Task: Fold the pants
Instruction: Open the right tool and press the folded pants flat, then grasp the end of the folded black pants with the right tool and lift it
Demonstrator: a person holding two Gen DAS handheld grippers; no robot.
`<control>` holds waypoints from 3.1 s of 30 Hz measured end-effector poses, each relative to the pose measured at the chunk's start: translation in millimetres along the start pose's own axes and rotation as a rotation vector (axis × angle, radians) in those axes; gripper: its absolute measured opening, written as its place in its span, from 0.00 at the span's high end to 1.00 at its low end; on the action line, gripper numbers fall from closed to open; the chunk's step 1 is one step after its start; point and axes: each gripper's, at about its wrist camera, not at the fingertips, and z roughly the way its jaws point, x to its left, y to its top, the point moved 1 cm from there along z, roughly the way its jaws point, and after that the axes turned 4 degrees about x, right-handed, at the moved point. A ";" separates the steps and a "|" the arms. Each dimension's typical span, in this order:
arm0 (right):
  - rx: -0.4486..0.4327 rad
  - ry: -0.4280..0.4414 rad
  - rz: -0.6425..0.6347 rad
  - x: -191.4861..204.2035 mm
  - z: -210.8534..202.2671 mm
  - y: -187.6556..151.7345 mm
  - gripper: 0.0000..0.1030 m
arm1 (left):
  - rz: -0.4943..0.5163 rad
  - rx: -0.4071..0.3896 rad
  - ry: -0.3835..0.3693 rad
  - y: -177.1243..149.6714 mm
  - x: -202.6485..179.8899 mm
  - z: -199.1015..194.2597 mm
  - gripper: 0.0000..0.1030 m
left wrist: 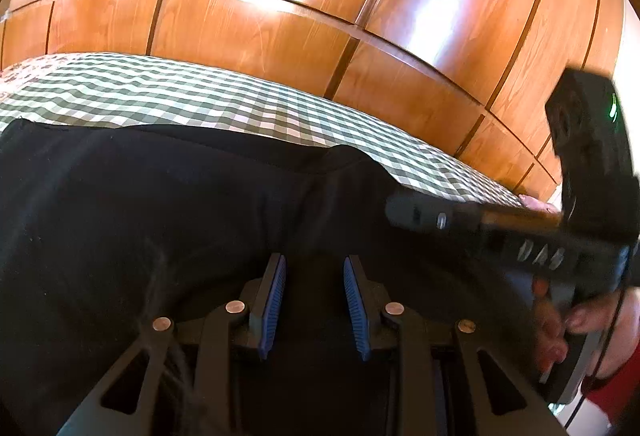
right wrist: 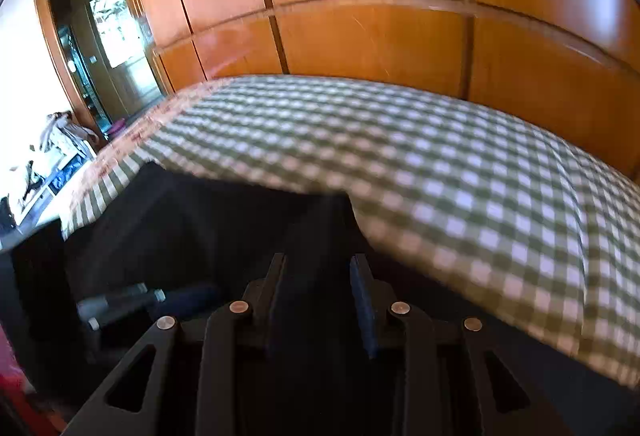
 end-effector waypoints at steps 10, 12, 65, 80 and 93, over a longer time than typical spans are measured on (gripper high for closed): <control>0.022 -0.019 0.118 -16.3 5.9 -11.9 0.76 | 0.045 0.011 0.083 -0.6 -8.5 -1.1 0.70; 0.014 -0.029 0.140 -17.6 -7.3 -19.8 0.74 | 0.063 0.018 0.118 -1.4 -12.3 -2.8 0.70; -0.483 -0.392 1.271 -269.3 -305.6 -340.3 0.85 | 0.310 0.122 0.062 -44.5 -105.7 -15.5 0.46; -0.567 -0.304 1.318 -272.9 -298.5 -355.2 0.50 | 0.210 0.148 0.137 -15.0 -68.6 -3.2 0.43; -0.619 -0.209 1.391 -287.3 -284.4 -332.0 0.83 | 0.231 0.181 0.074 -15.7 -60.4 -9.0 0.40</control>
